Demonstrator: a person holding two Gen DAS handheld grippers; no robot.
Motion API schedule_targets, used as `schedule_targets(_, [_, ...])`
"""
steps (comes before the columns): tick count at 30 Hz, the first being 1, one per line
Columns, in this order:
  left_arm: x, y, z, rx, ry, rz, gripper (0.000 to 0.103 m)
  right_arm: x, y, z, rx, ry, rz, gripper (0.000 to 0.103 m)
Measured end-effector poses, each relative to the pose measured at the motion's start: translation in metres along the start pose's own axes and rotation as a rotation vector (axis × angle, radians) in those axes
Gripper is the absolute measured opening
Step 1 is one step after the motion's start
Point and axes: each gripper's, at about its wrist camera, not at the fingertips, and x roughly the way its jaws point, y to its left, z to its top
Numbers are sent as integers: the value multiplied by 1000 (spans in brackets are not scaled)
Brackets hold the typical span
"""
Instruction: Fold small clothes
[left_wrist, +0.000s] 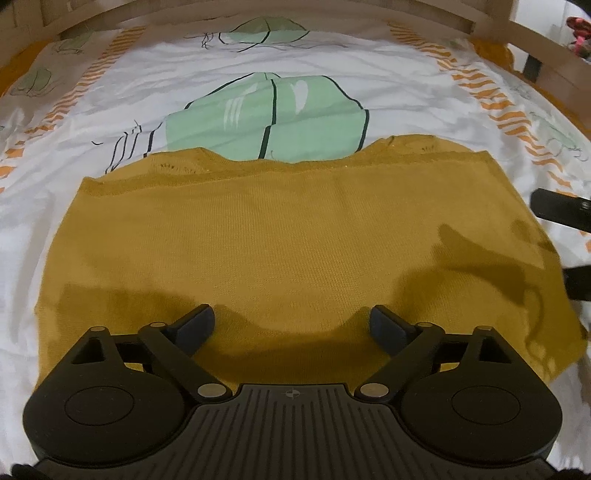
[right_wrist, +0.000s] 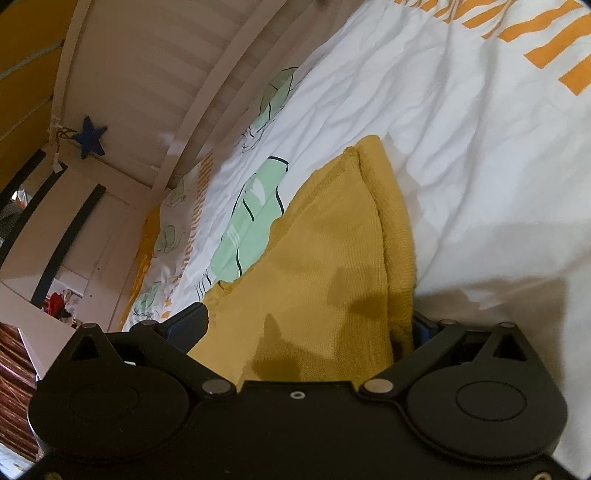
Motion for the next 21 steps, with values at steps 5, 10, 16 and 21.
schedule_targets(5, [-21,24,-9,-44,-38,-12,84,0,1,0,3,-12,-2,103])
schedule_targets(10, [-41,62,-11,-106,-100,21,84,1,3,-2,-9,-28,-2,103])
schedule_targets(16, [-50,117,-9,-195,-116,61,84,3,10,-6,-68,-33,-37,101])
schedule_targets(21, [-51,152,-12,-239,-145,100,84,3,15,-9,-121,-45,-105,75])
